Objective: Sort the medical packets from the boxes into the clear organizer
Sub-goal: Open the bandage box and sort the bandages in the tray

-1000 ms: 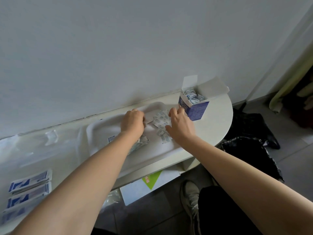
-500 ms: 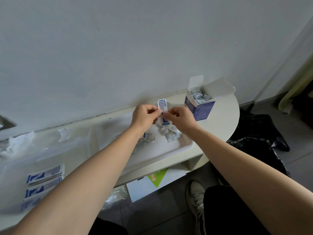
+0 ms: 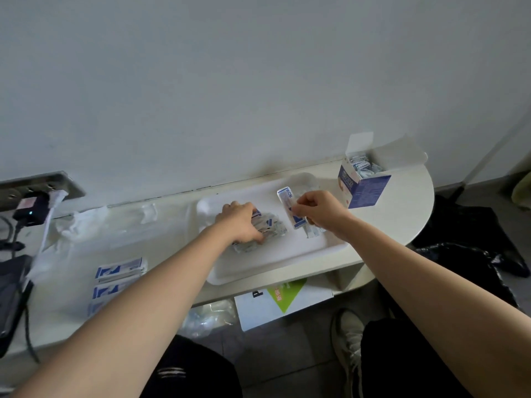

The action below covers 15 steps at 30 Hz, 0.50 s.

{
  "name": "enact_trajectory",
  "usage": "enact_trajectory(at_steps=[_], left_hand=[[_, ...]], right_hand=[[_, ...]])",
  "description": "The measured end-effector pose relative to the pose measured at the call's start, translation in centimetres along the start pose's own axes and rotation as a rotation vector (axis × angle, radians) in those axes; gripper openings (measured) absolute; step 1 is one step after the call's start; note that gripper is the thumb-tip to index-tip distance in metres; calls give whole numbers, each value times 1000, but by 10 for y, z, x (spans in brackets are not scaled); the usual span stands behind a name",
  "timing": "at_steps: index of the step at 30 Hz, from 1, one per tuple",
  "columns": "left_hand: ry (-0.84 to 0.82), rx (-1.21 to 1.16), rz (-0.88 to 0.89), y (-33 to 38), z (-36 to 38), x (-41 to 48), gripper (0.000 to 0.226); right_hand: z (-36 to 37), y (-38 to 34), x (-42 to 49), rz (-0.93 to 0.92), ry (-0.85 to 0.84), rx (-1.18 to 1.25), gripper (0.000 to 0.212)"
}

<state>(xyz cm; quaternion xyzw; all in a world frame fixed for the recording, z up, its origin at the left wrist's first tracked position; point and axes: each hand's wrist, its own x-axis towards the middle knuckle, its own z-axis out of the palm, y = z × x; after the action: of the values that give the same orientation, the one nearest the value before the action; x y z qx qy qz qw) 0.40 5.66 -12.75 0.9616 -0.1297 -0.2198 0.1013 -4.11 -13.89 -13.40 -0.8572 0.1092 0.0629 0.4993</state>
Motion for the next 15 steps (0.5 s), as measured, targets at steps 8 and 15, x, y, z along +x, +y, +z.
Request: enact_trajectory(at_steps=[8,15], left_hand=[[42,-171,-37,-20,5,-14,59],[248,-249,-56,-32,18,-15,25]], right_hand=[[10,0,2,-27,-20,-56,14],[32,-13,-2,-123,-157,-251,10]])
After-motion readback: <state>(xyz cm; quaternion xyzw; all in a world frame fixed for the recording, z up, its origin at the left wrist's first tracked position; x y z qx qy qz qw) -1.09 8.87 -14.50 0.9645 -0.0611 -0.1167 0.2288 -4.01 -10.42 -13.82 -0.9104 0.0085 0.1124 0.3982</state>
